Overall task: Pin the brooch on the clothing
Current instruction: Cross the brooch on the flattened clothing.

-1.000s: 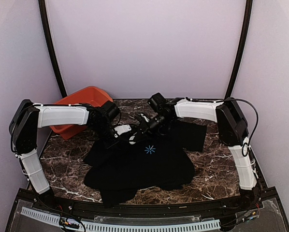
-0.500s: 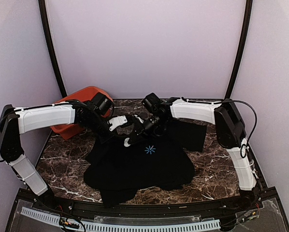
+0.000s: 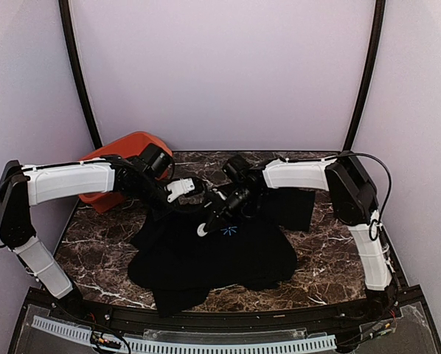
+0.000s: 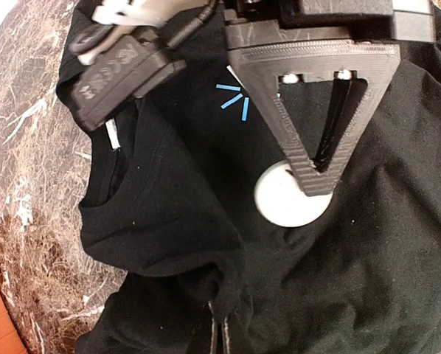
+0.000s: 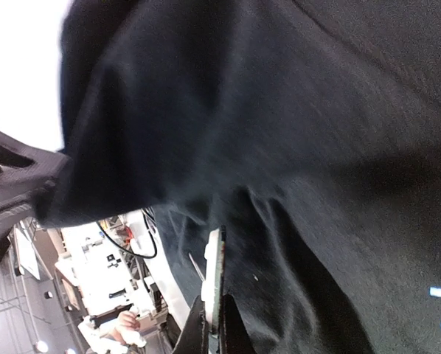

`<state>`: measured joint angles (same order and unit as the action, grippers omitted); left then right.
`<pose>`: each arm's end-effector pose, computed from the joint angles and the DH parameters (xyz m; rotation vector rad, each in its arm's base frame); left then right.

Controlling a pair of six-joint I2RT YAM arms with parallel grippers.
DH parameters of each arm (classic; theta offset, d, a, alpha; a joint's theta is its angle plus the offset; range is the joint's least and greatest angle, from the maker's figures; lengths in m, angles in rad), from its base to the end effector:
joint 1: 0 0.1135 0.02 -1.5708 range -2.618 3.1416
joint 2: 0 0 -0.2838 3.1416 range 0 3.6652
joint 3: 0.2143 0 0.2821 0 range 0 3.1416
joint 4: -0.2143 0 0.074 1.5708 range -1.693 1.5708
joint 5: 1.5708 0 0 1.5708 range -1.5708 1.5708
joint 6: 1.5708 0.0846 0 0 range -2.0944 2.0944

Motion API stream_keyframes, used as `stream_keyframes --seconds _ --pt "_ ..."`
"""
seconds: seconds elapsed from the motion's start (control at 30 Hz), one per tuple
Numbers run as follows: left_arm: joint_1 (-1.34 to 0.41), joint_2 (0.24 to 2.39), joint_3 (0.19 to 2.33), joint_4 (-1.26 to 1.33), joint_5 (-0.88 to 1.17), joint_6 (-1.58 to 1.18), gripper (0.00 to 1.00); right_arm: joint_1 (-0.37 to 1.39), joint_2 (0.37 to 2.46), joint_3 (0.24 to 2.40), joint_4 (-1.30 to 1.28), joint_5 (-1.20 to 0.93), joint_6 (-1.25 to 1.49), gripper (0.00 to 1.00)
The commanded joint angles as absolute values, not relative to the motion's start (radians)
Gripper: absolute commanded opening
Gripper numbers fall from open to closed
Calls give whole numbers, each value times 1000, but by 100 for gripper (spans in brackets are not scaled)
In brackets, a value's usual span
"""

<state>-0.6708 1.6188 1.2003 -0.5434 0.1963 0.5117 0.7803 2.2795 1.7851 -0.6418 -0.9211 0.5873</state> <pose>0.3028 -0.2613 0.2110 1.4769 2.0592 -0.3119 0.3282 0.4197 0.1374 0.5236 -2.5108 -1.3362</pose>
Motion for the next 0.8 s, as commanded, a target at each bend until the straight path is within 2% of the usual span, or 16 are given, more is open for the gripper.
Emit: stream_keyframes --seconds 0.0,0.27,0.77 --pt "-675 1579 1177 -522 191 520 1 771 2219 1734 -561 -953 643 0" --pt "-676 1566 1167 -509 221 523 1 734 2238 1696 -353 -1017 843 0" --pt "-681 1546 1153 -476 211 520 1 736 2235 1599 -205 -1102 967 0"
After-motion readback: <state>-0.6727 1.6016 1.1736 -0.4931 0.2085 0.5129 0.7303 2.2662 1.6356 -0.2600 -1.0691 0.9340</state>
